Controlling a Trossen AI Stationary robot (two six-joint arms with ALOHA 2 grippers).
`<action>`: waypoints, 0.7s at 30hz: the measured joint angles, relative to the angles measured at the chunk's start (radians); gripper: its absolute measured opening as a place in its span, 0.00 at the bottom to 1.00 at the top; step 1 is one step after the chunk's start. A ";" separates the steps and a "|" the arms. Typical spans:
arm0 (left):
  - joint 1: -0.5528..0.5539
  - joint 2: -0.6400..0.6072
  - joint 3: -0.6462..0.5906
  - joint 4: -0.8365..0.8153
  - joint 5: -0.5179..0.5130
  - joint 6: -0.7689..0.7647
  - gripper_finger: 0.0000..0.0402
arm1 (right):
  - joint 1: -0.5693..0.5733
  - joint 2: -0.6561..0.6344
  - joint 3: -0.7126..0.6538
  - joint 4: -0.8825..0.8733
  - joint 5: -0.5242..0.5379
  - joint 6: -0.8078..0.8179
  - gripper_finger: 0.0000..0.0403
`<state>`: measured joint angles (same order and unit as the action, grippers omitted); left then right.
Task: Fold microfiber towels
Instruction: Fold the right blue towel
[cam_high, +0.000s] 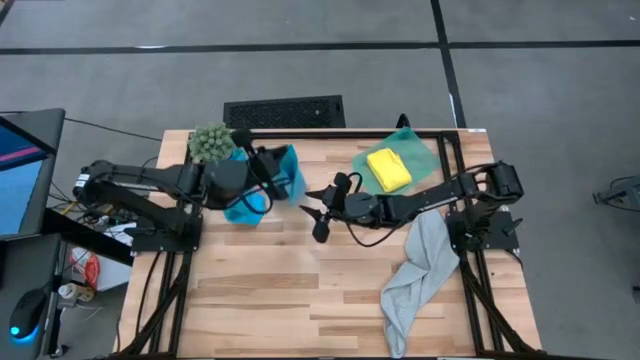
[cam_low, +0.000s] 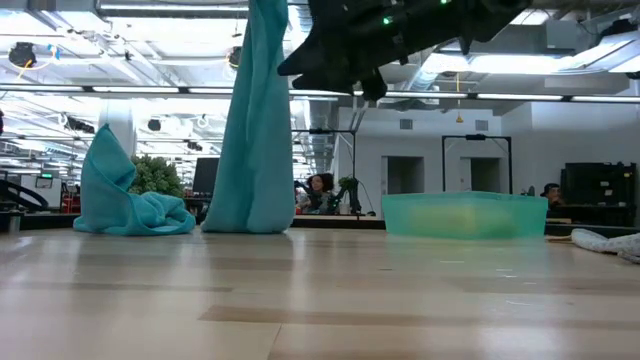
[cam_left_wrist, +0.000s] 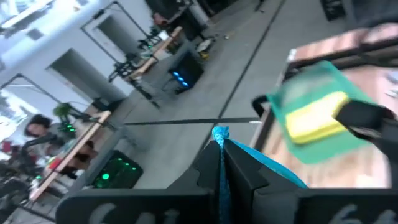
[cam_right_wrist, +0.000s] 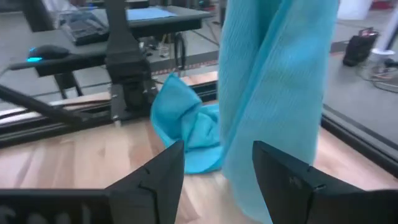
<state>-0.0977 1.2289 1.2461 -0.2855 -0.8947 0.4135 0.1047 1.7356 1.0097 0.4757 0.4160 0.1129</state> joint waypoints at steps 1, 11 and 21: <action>0.009 0.000 0.015 0.006 0.000 0.013 0.00 | 0.000 0.010 0.007 0.001 0.016 0.005 0.53; 0.032 0.000 0.134 0.016 0.000 0.031 0.00 | -0.015 0.069 0.029 0.006 0.133 0.019 0.53; 0.043 0.000 0.140 0.062 -0.002 0.023 0.00 | -0.016 0.172 0.045 0.056 0.171 0.014 0.53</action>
<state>-0.0546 1.2289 1.3857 -0.2231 -0.8969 0.4364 0.0891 1.9079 1.0546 0.5316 0.5872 0.1268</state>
